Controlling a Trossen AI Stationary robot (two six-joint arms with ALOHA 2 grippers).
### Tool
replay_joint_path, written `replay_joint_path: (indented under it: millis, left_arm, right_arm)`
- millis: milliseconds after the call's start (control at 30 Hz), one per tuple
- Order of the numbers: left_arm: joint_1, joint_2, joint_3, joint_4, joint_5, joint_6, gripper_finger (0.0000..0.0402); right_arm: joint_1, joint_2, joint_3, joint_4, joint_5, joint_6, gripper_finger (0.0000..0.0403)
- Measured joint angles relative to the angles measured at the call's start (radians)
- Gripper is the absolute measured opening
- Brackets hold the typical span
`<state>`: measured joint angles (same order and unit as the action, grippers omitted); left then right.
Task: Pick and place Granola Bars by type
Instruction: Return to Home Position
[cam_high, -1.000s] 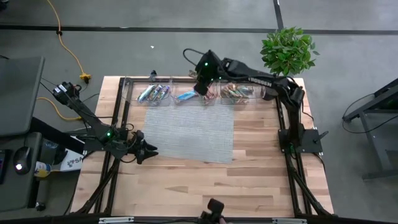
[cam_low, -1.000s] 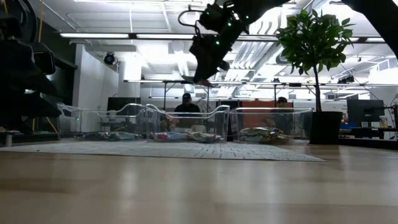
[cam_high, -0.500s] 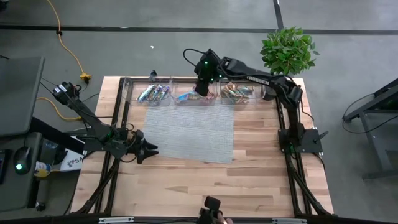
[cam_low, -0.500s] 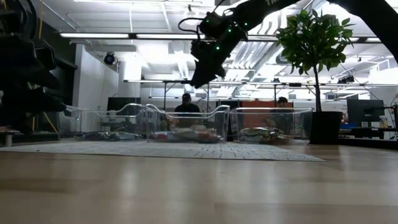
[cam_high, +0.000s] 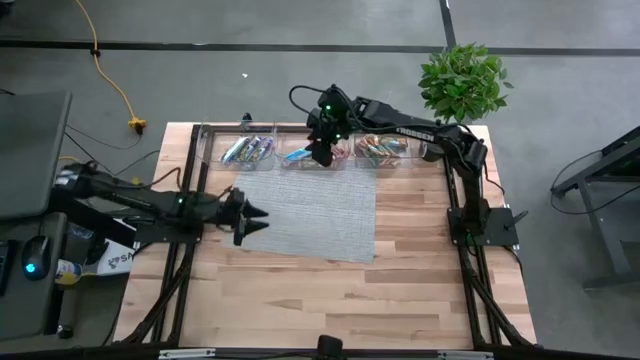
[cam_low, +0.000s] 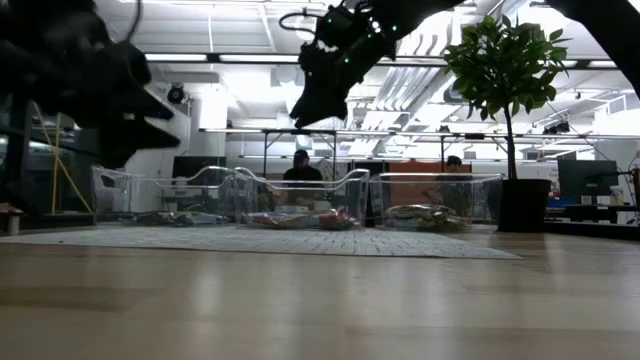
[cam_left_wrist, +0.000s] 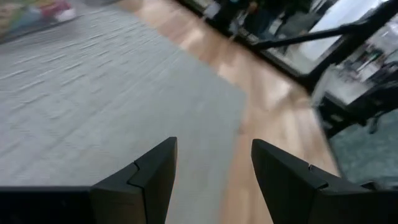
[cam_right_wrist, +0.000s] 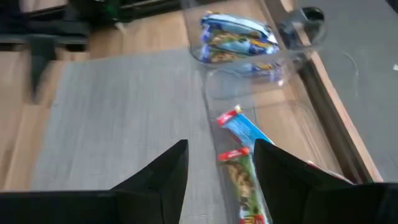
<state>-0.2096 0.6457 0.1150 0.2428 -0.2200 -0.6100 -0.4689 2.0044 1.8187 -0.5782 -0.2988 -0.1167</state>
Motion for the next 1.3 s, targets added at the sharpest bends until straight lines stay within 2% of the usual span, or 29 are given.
replay_joint_path:
  millis: [200,367,567,733,833,967,1067,1200,1300]
  left_arm:
    - [0.276,0.046,0.000,-0.005,0.289,0.156,0.0206]
    - [0.371,0.090,-0.009,-0.007,0.406,0.247,0.0206]
    - [0.386,0.132,-0.035,-0.009,0.435,0.277,0.0206]
    - [0.386,0.131,-0.035,0.002,0.425,0.292,0.0206]
    - [0.386,0.126,-0.035,0.004,0.416,0.292,0.0206]
    - [0.386,0.120,-0.035,0.007,0.421,0.278,0.0206]
    - [0.386,0.107,-0.036,0.041,0.425,0.264,0.0206]
    - [0.386,0.067,-0.037,0.060,0.428,0.238,0.0206]
    - [0.386,0.013,-0.058,0.061,0.442,0.207,0.0204]
  right_arm:
    - [0.003,-0.059,0.000,-0.034,-0.011,-0.032,0.0168]
    - [-0.003,-0.124,0.000,-0.136,-0.086,-0.023,0.0167]
    - [0.036,-0.241,0.000,-0.350,-0.069,-0.028,0.0149]
    - [0.095,-0.396,-0.037,-0.329,-0.036,0.013,0.0129]
    - [0.122,-0.550,-0.197,-0.219,0.012,0.087,0.0122]
    - [0.156,-0.821,-0.548,0.055,0.086,0.226,0.0107]
    - [0.182,-1.007,-0.791,0.258,0.141,0.313,0.0080]
    - [0.207,-1.213,-1.017,0.378,0.219,0.359,0.0018]
    - [0.219,-1.331,-1.132,0.391,0.272,0.406,0.0009]
